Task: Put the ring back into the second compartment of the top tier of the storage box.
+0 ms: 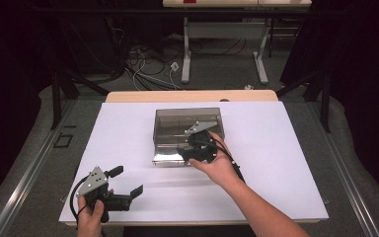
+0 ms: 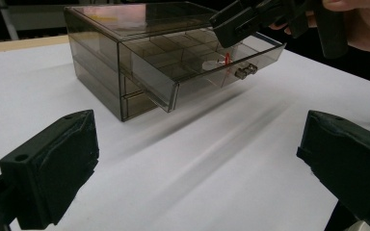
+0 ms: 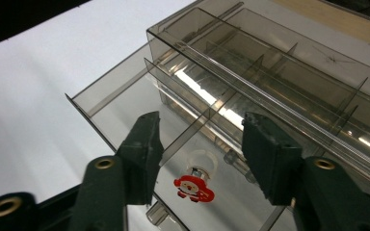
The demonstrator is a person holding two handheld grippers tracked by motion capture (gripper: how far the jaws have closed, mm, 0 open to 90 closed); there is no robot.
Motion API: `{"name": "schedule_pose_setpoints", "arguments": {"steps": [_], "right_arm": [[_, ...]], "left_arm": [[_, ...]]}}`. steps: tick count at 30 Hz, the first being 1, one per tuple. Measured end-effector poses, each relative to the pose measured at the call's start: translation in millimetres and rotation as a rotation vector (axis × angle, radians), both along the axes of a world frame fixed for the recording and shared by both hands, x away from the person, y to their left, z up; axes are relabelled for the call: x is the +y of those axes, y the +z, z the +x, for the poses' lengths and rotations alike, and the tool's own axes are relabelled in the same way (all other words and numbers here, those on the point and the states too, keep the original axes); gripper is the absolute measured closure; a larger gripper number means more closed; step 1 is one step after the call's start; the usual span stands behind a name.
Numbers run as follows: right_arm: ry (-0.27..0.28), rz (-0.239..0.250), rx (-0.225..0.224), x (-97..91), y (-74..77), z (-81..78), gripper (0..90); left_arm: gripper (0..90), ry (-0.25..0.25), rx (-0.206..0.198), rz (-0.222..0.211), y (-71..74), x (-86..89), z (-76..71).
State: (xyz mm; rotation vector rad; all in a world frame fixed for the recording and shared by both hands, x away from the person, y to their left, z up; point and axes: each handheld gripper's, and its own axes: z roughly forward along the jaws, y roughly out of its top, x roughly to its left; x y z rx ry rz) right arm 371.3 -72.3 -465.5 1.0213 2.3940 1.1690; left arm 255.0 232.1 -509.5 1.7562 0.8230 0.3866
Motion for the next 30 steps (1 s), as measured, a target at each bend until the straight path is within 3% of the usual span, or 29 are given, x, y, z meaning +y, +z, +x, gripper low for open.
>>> {"name": "schedule_pose_setpoints", "arguments": {"steps": [10,17,18,23,24,27,30], "right_arm": [[0.032,0.004,-0.062,-4.2,6.6,-11.6,36.0],[0.05,0.016,-0.065,-11.6,11.4,-21.4,31.8],[0.05,0.016,-0.065,-11.6,11.4,-21.4,25.7],[0.05,0.016,-0.065,-11.6,11.4,-21.4,25.7],[0.041,0.078,-0.077,-32.8,13.7,-36.7,24.6],[0.034,0.095,-0.104,-43.7,14.2,-42.0,22.7],[0.018,0.117,-0.1,-54.0,14.6,-48.3,15.5]], "left_arm": [[0.0,-0.004,-0.006,0.001,0.4,0.7,0.4],[0.0,-0.005,0.0,-0.005,0.3,-0.9,0.3],[0.0,-0.005,0.0,-0.005,0.3,-0.9,0.3],[0.0,-0.003,0.002,-0.006,0.2,-0.7,0.0],[0.0,-0.003,0.002,-0.006,0.1,-0.7,0.0],[0.0,-0.003,0.002,-0.004,0.1,-0.8,-0.1],[0.0,-0.005,0.007,0.004,0.4,-0.6,-0.4]]}}
